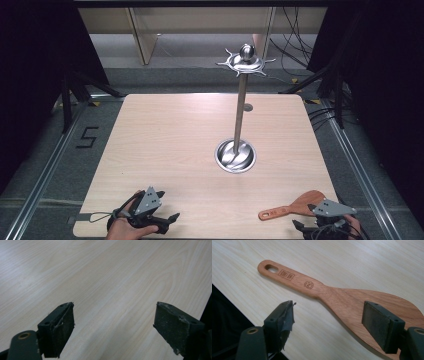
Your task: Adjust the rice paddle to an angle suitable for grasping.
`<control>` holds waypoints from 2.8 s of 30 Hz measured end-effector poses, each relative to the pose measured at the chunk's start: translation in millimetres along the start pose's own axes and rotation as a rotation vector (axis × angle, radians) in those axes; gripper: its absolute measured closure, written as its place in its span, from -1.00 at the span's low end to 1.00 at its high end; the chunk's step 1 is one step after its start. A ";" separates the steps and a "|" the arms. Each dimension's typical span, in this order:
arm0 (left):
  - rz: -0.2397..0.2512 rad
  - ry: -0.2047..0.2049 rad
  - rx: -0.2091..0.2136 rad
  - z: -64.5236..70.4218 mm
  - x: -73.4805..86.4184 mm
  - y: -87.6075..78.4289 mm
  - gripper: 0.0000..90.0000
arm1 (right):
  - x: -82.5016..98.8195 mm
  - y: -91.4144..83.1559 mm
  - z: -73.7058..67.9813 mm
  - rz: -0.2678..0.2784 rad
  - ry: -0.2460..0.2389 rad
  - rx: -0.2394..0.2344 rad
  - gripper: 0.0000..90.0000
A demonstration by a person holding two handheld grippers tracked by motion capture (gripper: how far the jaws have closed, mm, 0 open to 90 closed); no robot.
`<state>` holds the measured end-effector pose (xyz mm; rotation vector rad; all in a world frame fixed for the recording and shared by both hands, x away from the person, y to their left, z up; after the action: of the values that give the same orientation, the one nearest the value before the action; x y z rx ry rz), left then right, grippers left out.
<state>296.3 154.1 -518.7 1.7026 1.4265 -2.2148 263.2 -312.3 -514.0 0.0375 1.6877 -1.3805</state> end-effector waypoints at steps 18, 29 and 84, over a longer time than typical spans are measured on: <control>-0.009 0.006 0.008 3.5 -0.8 0.6 -0.65 | -3.5 -2.2 1.9 -0.007 -0.060 -0.008 -0.37; 0.014 -0.014 0.019 5.7 -4.1 -0.9 -0.66 | -24.6 -0.7 -9.1 -0.044 -0.131 -0.095 -0.47; 0.013 0.004 0.010 3.0 -2.1 1.0 -0.65 | -84.1 71.0 -8.0 -0.550 -0.341 -0.213 0.38</control>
<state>295.4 150.6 -517.7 1.7146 1.4035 -2.2167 344.7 -237.9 -513.4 -0.7912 1.5993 -1.4788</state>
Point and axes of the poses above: each handheld gripper's, and its own axes: y roughly forward along the jaws, x roughly out of its underside, z roughly to its right, the point moved 4 cm from there along y, roughly forward along the jaws, and after that the axes turned 1 degree about -y, right-handed, at the moved point
